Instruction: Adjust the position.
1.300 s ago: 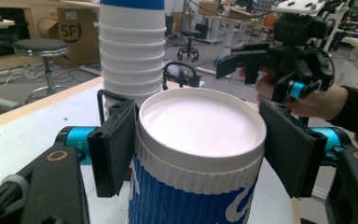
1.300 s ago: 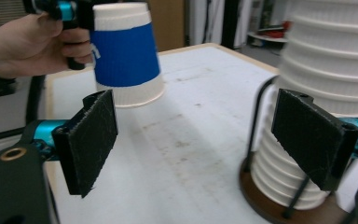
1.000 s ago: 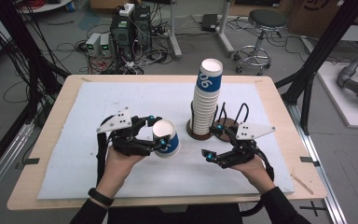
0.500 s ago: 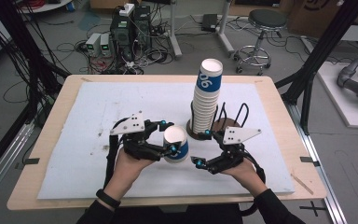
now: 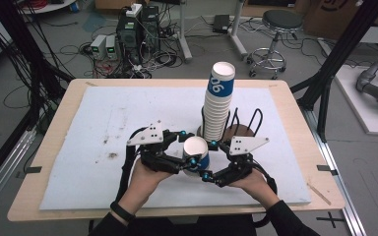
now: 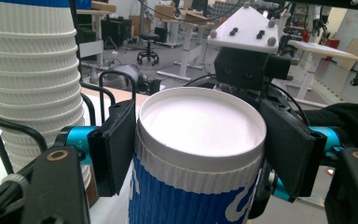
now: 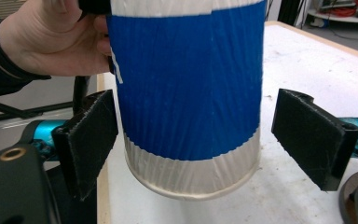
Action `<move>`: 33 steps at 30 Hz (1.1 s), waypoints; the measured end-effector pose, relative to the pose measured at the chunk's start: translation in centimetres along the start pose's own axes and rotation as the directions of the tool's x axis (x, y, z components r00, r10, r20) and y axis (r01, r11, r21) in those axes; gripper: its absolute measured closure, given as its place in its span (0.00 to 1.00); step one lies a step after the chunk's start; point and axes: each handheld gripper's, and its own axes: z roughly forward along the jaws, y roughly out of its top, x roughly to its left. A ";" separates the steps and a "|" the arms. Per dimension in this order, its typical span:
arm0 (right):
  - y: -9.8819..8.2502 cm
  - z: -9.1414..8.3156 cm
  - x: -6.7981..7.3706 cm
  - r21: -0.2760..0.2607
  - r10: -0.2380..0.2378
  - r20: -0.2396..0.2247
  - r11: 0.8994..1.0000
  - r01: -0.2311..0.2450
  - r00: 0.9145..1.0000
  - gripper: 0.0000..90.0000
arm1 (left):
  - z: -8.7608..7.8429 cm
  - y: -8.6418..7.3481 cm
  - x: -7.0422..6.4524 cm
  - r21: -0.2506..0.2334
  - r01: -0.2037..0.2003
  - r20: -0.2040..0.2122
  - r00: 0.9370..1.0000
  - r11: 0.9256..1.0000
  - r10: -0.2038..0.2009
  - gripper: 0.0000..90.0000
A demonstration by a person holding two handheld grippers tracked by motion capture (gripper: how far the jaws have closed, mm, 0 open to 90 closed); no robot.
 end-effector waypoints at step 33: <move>0.7 0.4 0.7 0.281 -0.164 -0.083 0.942 0.181 0.983 0.27 | 2.2 1.5 -1.4 0.417 -0.160 0.087 0.987 0.895 0.136 0.29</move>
